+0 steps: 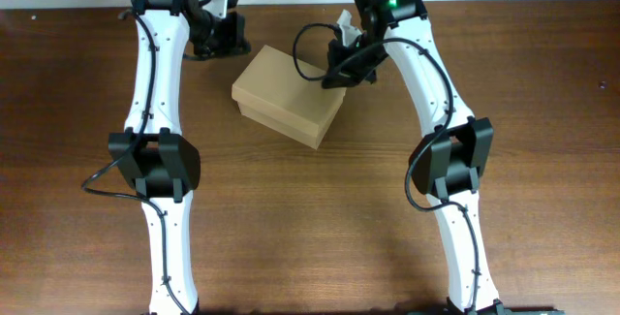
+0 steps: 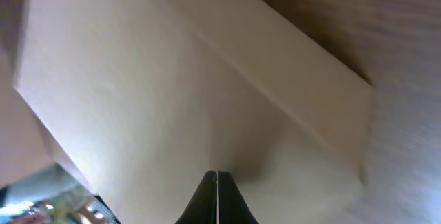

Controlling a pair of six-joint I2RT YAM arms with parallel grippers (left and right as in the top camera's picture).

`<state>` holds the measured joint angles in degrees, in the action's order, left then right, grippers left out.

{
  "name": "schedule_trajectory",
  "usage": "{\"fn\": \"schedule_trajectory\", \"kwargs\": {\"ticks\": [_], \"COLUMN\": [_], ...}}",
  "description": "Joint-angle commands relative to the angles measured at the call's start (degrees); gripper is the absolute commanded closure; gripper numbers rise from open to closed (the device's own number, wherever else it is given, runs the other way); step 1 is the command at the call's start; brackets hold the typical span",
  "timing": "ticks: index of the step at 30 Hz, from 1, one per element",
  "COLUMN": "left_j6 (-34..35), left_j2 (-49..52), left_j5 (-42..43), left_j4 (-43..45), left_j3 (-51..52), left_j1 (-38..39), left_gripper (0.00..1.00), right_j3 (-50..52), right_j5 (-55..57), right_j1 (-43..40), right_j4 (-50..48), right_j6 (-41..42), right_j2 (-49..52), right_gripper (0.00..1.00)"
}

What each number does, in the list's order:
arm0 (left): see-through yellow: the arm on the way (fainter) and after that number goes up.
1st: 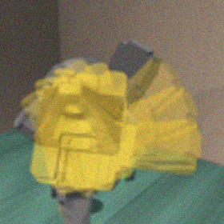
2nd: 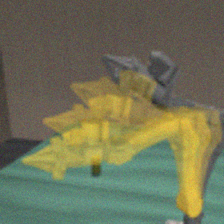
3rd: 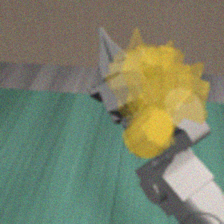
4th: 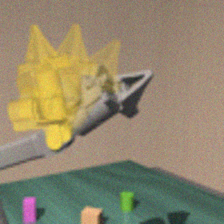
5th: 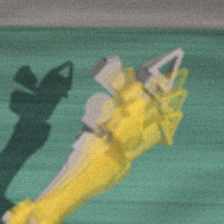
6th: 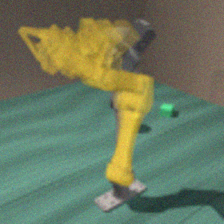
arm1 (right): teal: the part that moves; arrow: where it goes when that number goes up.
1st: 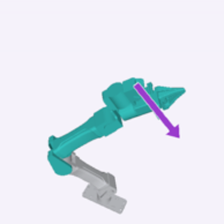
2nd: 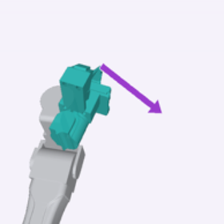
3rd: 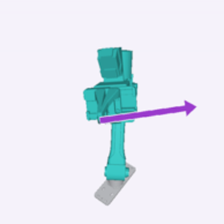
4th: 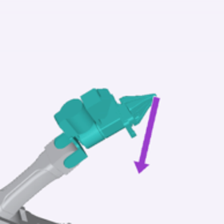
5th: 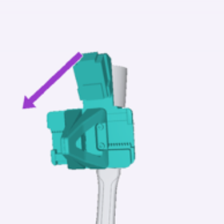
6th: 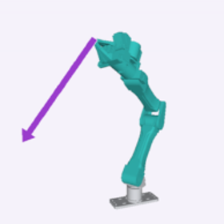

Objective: Pack container
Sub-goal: 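Press the lid down onto the box with both grippers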

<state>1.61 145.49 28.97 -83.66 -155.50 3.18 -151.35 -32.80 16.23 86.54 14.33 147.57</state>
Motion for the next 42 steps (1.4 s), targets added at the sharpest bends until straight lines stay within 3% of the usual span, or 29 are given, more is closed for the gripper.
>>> {"fn": "schedule_trajectory", "kwargs": {"ticks": [1, 21, 32, 42], "left_j6": [-3.02, -4.46, -4.37, -3.78], "left_j2": [-1.84, -1.84, -1.84, -2.08], "left_j5": [-2.32, -17.90, -17.18, -13.11], "left_j4": [-2.12, -7.87, -3.06, -0.50], "left_j3": [-1.03, 1.40, 16.59, 15.26], "left_j1": [0.61, 4.55, 4.59, 4.55], "left_gripper": [0.98, 0.98, 0.98, 0.98], "right_j3": [-1.36, -1.33, -0.11, 1.29], "right_j5": [5.20, 15.39, 17.25, 17.20], "right_j1": [0.44, 4.66, 4.76, 4.74], "right_j4": [2.45, 5.99, 5.86, 5.18], "right_j6": [-3.63, -4.90, -4.44, -4.42], "right_j2": [-3.87, -4.37, -3.74, -3.74], "right_gripper": [0.96, 0.96, 0.96, 0.96]}}
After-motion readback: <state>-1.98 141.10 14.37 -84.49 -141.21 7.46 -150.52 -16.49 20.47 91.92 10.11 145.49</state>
